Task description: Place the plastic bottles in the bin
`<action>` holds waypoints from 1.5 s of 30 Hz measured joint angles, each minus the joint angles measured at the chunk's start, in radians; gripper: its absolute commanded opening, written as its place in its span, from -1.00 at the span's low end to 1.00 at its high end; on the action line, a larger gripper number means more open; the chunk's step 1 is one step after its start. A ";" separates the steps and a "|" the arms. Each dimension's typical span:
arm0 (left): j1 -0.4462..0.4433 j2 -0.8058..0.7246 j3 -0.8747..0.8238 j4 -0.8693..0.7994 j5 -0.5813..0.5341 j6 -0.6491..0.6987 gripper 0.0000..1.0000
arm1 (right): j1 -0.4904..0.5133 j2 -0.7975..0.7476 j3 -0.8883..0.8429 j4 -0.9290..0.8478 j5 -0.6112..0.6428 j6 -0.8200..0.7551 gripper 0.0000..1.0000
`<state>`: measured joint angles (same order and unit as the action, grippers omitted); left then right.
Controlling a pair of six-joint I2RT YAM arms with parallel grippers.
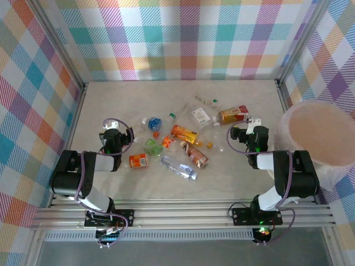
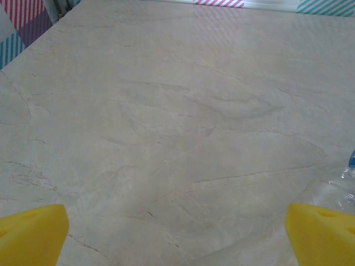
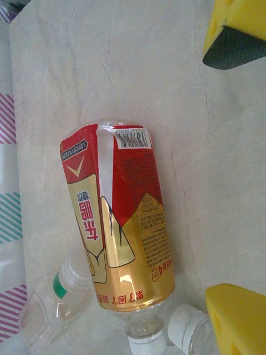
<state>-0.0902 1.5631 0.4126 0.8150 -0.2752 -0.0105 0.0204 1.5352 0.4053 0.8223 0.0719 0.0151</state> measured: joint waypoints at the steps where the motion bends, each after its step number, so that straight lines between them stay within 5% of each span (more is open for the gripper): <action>1: 0.000 0.000 0.000 0.000 0.000 0.000 1.00 | 0.000 0.000 0.000 0.000 0.000 0.000 0.99; 32: 0.000 -0.006 0.000 -0.013 0.001 0.000 1.00 | 0.001 -0.002 0.000 -0.003 -0.002 -0.001 0.99; 45: -0.001 -0.232 0.075 -0.305 -0.033 -0.031 1.00 | 0.003 -0.224 0.149 -0.372 -0.096 0.030 0.99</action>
<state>-0.0914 1.3312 0.4873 0.5098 -0.3080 -0.0418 0.0231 1.3109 0.5541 0.4500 -0.0238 0.0452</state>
